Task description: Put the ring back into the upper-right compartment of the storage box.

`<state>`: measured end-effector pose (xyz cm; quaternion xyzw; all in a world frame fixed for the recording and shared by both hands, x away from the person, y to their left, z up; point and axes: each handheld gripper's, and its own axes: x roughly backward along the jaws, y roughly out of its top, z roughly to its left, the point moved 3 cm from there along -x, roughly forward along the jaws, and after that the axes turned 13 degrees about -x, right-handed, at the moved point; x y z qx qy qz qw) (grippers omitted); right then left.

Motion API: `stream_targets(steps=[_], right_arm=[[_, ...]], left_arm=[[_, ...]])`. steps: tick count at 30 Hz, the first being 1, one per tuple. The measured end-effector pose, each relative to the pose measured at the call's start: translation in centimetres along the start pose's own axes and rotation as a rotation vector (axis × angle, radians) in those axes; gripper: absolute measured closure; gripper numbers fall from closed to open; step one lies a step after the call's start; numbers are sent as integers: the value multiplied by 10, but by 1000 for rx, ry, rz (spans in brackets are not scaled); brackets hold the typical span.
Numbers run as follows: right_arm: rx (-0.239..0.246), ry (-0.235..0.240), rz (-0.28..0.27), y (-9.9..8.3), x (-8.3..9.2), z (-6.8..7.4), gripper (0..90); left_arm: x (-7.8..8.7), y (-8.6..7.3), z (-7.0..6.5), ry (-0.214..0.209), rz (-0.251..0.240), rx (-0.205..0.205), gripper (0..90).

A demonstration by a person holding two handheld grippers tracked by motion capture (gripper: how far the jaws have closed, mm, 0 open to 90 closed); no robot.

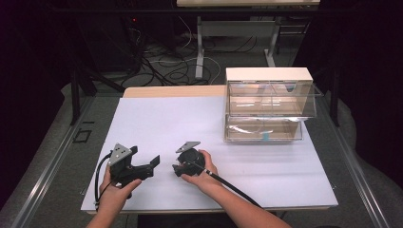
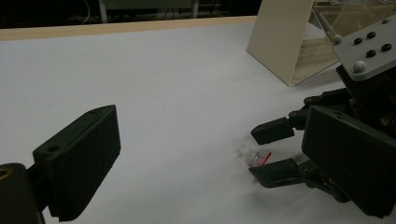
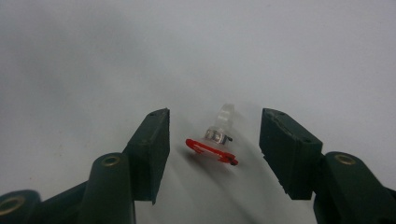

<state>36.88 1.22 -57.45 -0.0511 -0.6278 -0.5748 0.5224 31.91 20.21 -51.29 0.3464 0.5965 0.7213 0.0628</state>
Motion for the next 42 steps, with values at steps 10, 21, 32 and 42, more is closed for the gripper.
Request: stream_targets(steps=[10,21,32,42], right_arm=[[8,7,12,-1,-5,-1,487],[26,7,14,-1,-6,-1,625],[34,-7,5,-2,-6,0,689],[14,5,-4,-3,-5,1,695]], left_arm=[[0,0,0,-3,3,2,48],[-1,-1,0,-1,6,0,54],[0,-1,0,-1,9,3,57],[0,-1,0,0,8,1,60]])
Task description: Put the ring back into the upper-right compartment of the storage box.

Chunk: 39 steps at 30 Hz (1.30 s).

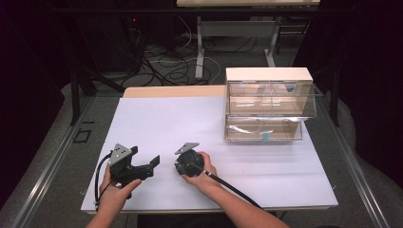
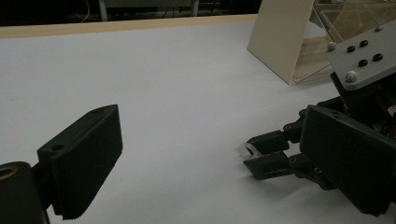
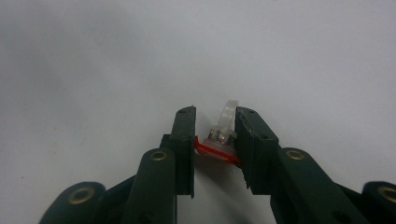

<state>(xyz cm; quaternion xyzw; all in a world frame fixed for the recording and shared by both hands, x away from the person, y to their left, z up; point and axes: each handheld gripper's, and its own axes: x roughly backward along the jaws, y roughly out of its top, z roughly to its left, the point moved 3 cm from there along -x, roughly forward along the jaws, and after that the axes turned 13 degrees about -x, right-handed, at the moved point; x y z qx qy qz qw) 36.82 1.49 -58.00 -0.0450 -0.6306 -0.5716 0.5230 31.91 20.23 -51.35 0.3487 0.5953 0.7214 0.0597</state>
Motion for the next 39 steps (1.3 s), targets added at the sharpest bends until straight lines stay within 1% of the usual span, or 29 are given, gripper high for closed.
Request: stream_targets(steps=[10,11,12,14,15,17,18,19,20,21,22,24,26,27,28,29,30,31,33,34,36,37,38,39], right_arm=[[1,1,-33,3,6,1,702],[-1,1,-34,3,7,0,703],[-2,4,-36,4,8,0,703],[-2,3,-40,5,9,0,703],[-16,2,-39,5,11,0,703],[-22,5,-46,6,13,0,703],[-12,12,-60,7,15,-1,704],[-12,12,-60,7,15,-1,704],[-21,14,-58,8,17,-1,704],[-20,16,-61,9,18,-1,704],[-37,14,-65,9,19,0,704],[-43,17,-62,11,22,0,704],[-56,21,-64,12,25,0,705],[-58,20,-70,13,26,1,705],[-53,28,-97,15,26,1,705],[-63,26,-83,15,29,1,705],[-55,26,-77,16,31,1,705],[-53,29,-83,17,32,1,705],[-64,29,-91,19,36,1,705],[-62,30,-85,20,38,1,705],[-58,33,-98,22,41,1,705],[-60,34,-90,23,43,1,705],[-60,34,-107,24,44,1,706],[-39,38,-125,26,44,0,705]], left_arm=[[0,0,0,1,1,-1,60],[0,0,0,3,3,-7,61],[0,0,0,1,1,-1,61],[0,0,0,1,0,-1,62],[0,0,0,1,0,-1,62],[0,0,0,1,0,-1,62],[0,0,0,1,0,-1,62],[0,0,0,0,1,-1,62],[0,0,0,0,1,0,62],[0,0,0,3,4,-6,62],[0,0,0,3,4,-6,62],[0,0,0,3,4,-6,62],[0,0,0,1,3,0,62],[0,0,0,1,1,-1,62],[0,0,0,2,3,0,62],[0,0,0,1,3,0,62],[0,0,0,3,4,-6,62],[0,0,0,1,3,1,62],[0,0,0,0,1,0,62],[0,0,0,1,1,0,62],[0,0,0,0,1,0,62],[0,0,0,1,1,0,62],[0,0,0,2,4,-5,62],[0,0,0,1,3,1,62]])
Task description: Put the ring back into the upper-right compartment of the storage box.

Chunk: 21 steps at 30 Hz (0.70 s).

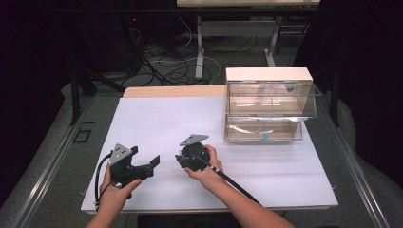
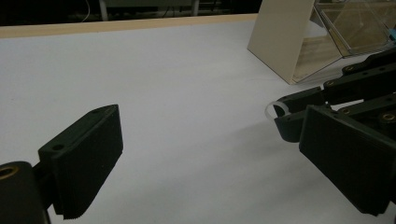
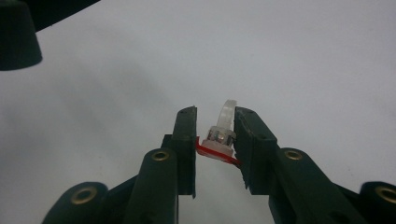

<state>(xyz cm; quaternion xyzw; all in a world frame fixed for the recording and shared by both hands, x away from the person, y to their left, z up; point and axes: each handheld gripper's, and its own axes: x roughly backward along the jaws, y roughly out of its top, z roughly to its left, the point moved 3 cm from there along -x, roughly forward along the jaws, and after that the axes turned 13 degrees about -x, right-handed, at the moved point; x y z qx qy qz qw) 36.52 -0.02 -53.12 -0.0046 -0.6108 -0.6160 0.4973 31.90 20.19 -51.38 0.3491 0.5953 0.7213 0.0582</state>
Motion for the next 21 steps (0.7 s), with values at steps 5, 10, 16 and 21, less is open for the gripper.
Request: stream_targets(steps=[5,10,16,21], right_arm=[[-20,-2,11,4,8,1,705],[-23,-3,0,10,14,1,706],[-20,-3,-3,19,23,2,706],[-28,7,-20,26,32,4,706]], left_arm=[[0,0,1,1,1,-8,62],[0,0,1,0,1,-7,62],[0,0,1,1,2,-6,62],[0,0,0,-1,-1,0,62]])
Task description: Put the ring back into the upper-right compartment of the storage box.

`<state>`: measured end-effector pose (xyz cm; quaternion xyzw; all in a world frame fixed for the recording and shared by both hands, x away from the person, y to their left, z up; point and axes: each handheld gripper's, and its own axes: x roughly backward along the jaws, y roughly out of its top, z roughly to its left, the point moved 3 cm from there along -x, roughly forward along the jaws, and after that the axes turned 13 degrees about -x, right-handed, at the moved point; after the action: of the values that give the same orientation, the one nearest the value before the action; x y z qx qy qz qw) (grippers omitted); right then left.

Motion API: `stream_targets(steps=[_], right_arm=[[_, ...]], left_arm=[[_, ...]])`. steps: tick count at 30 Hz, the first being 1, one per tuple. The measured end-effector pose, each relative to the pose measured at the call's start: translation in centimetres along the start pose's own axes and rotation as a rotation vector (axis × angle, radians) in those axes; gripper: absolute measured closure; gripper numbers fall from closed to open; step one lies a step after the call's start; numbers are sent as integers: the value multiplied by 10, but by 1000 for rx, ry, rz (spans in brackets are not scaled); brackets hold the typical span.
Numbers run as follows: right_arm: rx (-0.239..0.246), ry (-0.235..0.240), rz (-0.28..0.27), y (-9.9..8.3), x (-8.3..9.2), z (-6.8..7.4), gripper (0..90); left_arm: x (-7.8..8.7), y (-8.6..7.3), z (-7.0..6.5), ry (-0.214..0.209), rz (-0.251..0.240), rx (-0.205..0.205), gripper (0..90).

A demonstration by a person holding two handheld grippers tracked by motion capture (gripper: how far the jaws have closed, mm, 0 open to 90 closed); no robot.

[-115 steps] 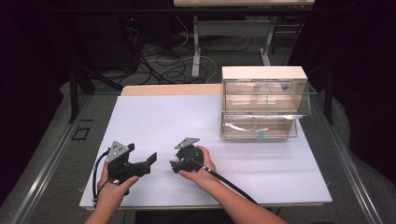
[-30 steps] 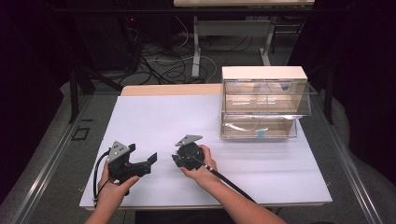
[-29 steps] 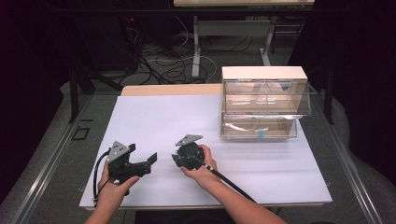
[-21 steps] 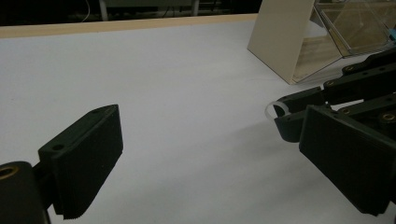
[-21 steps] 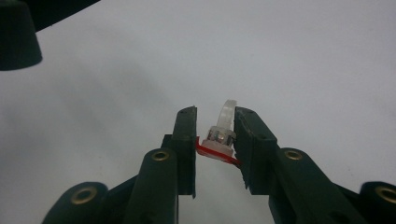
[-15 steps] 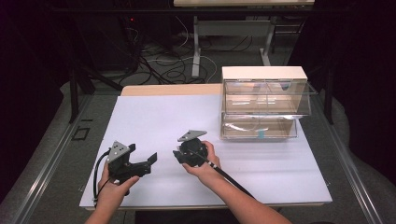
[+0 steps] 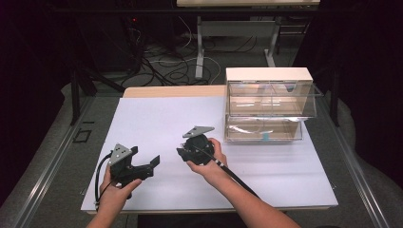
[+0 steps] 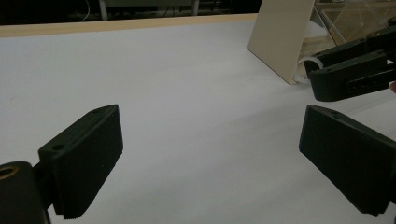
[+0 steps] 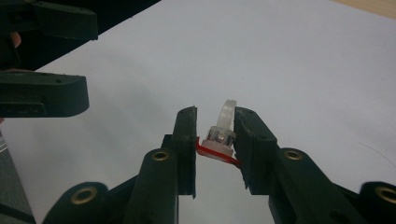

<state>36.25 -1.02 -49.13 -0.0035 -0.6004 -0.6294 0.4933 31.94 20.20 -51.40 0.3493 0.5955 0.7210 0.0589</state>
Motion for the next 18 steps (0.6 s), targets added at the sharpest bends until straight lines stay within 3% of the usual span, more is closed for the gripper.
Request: stream_targets(steps=[9,18], right_arm=[[-9,11,13,7,12,2,706],[-17,10,-6,18,29,0,706]], left_arm=[[0,0,0,1,2,1,62],[0,0,0,2,3,2,64]])
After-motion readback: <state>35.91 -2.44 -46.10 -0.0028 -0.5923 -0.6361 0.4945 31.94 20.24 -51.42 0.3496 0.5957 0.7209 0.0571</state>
